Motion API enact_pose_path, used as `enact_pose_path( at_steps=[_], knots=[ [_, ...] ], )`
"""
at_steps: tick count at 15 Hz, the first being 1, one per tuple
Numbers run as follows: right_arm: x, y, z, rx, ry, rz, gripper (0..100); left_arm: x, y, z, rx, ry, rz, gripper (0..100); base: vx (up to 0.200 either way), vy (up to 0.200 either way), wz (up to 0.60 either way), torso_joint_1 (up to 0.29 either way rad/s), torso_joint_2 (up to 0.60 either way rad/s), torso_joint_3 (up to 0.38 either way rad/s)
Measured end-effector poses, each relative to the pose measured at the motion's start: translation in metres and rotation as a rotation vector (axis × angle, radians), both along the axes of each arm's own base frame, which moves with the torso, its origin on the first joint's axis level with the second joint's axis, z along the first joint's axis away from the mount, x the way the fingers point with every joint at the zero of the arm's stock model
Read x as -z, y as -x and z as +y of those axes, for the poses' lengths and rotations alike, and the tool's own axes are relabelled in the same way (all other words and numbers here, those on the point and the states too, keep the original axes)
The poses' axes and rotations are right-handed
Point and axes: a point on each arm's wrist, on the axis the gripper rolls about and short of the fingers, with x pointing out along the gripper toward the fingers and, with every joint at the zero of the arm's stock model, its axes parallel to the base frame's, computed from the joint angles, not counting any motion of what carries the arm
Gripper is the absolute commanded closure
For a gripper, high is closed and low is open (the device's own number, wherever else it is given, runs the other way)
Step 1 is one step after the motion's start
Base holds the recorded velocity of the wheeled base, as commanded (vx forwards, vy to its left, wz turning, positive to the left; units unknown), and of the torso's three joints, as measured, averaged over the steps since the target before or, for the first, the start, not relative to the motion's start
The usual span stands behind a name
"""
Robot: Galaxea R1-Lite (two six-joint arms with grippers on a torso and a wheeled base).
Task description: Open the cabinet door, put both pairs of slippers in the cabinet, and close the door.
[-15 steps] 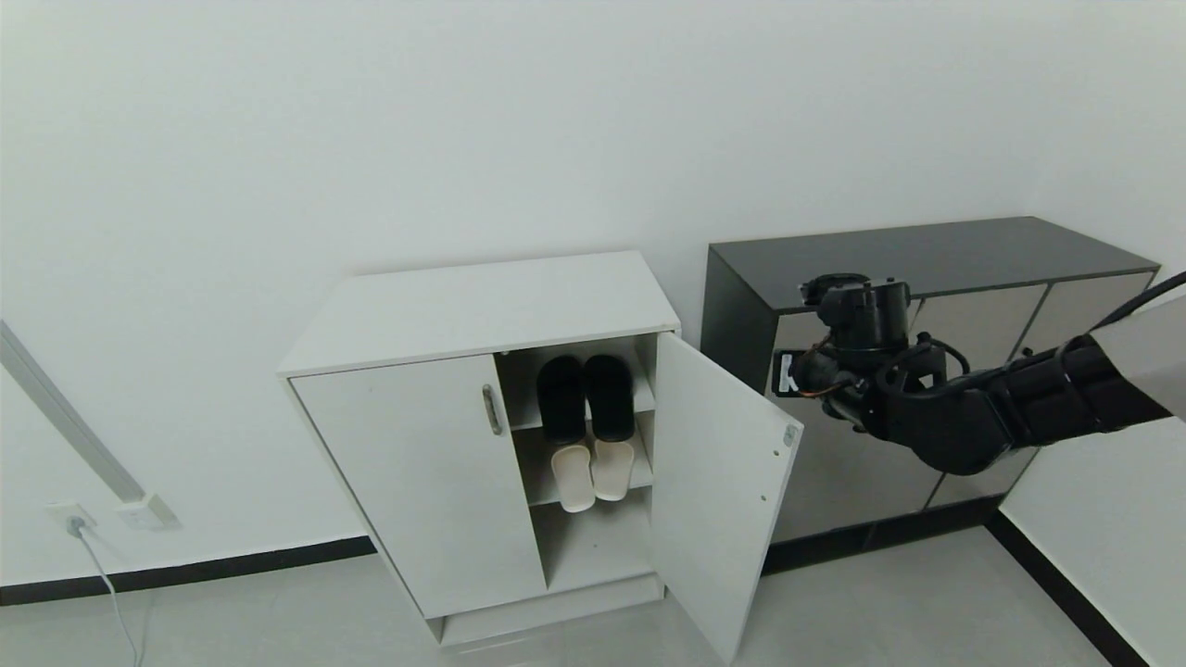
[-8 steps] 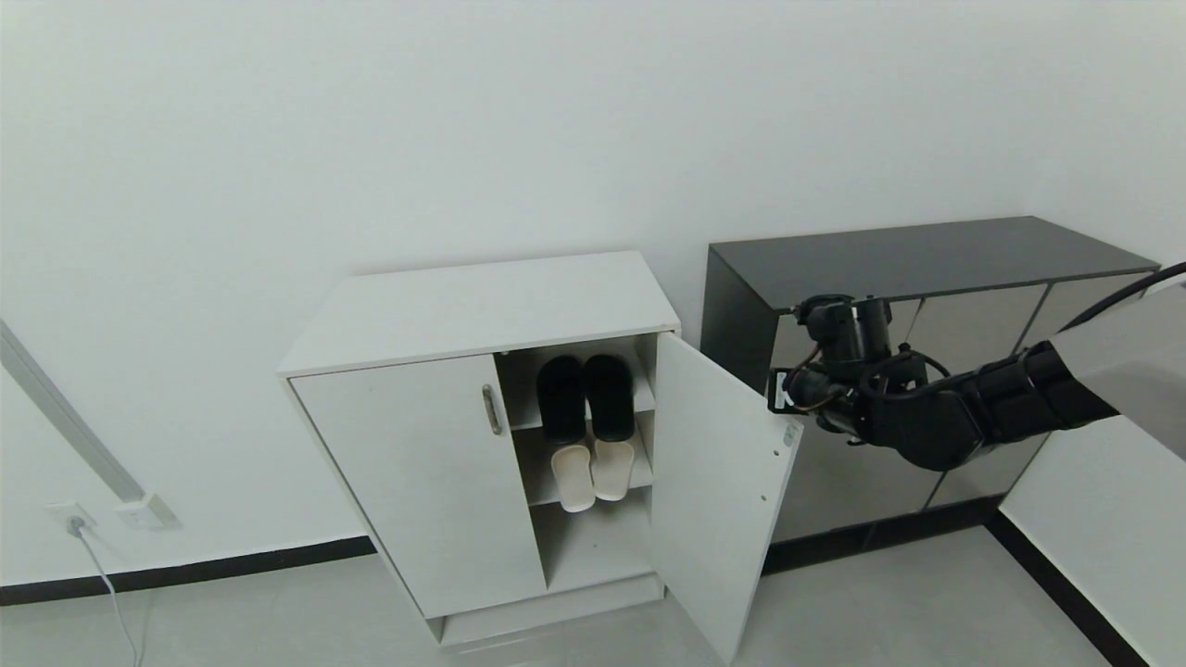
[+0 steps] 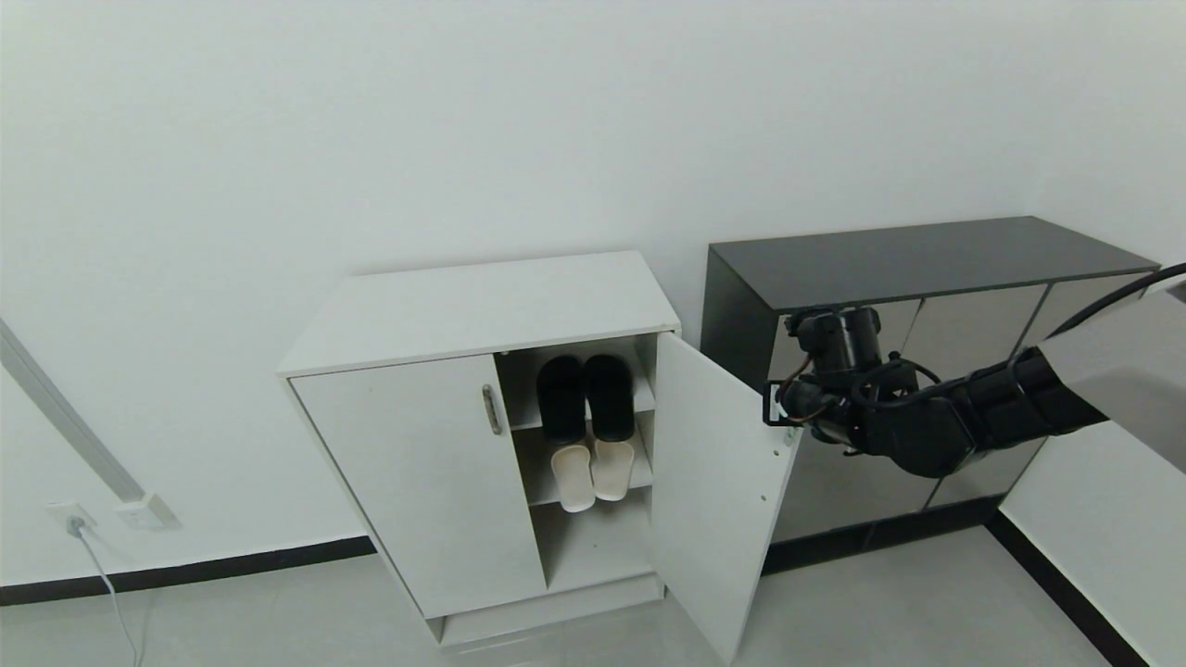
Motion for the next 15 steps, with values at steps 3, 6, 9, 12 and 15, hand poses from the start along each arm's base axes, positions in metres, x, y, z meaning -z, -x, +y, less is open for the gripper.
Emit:
enact_pose_path(
  at_steps=[3,6,9,12,15],
  knots=[
    [0.004,0.005,0.005,-0.016,0.013,0.027,100,0.0,0.0,0.0,0.0,0.0,0.0,100,0.0,0.0,0.0,0.0,0.0,0.0],
    [0.007,0.01,0.012,-0.035,0.016,0.04,100,0.0,0.0,0.0,-0.001,0.0,0.0,100,0.0,0.0,0.0,0.0,0.0,0.0],
    [0.007,0.031,0.032,-0.095,0.011,0.052,100,0.0,0.0,0.0,0.001,0.0,0.0,100,0.0,0.0,0.0,0.0,0.0,0.0],
    [0.006,0.06,0.058,-0.179,-0.006,0.069,100,0.0,0.0,0.0,0.001,0.0,0.0,100,0.0,0.0,0.0,0.0,0.0,0.0],
    [0.005,0.085,0.078,-0.248,-0.033,0.08,100,0.0,0.0,0.0,0.001,0.0,0.0,100,0.0,0.0,0.0,0.0,0.0,0.0]
  ],
)
